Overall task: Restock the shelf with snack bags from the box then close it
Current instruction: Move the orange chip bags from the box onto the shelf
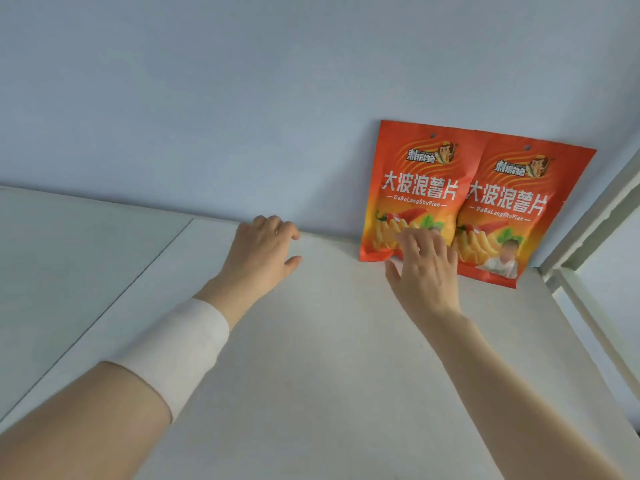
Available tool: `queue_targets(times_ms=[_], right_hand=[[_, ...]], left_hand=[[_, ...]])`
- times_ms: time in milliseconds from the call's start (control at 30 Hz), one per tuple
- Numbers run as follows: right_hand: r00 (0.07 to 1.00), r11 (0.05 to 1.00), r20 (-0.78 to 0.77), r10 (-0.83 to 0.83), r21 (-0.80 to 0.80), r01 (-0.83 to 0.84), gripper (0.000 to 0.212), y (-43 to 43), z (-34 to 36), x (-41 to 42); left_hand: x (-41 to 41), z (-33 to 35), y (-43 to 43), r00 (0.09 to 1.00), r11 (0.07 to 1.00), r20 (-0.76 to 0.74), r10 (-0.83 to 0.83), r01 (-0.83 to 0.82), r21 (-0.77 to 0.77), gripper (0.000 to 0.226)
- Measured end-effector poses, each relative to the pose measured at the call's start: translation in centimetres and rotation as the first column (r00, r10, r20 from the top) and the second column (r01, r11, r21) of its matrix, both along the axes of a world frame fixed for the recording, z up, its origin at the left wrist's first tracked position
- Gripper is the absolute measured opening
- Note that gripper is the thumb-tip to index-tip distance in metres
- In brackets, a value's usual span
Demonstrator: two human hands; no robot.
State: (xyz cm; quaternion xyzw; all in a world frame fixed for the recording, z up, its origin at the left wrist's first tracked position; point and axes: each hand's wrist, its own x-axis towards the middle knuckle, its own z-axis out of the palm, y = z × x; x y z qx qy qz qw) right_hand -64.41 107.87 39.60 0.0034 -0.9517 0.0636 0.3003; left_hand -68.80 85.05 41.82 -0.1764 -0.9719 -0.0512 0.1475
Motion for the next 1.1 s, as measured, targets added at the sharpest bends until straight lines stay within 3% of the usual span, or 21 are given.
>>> queue_targets(times_ms=[200,500,833,967,1100], right_hand=[[0.961,0.952,0.121,0.25,0.149,-0.266,0.04,-14.9,1.3,4.5],[0.817,0.821,0.252,0.518,0.121,-0.558,0.036,-41.7,2.0,14.9],[0.562,0.51,0.356,0.747,0.236,-0.827,0.04,-68.6,-2.1,22.1],[0.407,0.361,0.399,0.822,0.188,-0.914,0.028,-77.9,-4.5,24.6],[0.297,0.24,0.475,0.828,0.179,-0.954,0.035,-85.2,-7.6,27.4]], left_hand=[[8.8,2.1,-13.7,0.984,0.968,0.048,0.171,-0.159,-0.192,0.043],[27.1,1.8,-38.7,0.872,0.858,0.092,0.48,-0.445,-0.258,0.042],[41.9,-2.5,-60.6,0.572,0.591,0.152,0.806,-0.762,-0.266,0.037],[46.3,-4.6,-67.2,0.428,0.469,0.196,0.882,-0.836,-0.285,0.042],[51.6,-7.7,-72.2,0.269,0.345,0.265,0.926,-0.889,-0.302,0.045]])
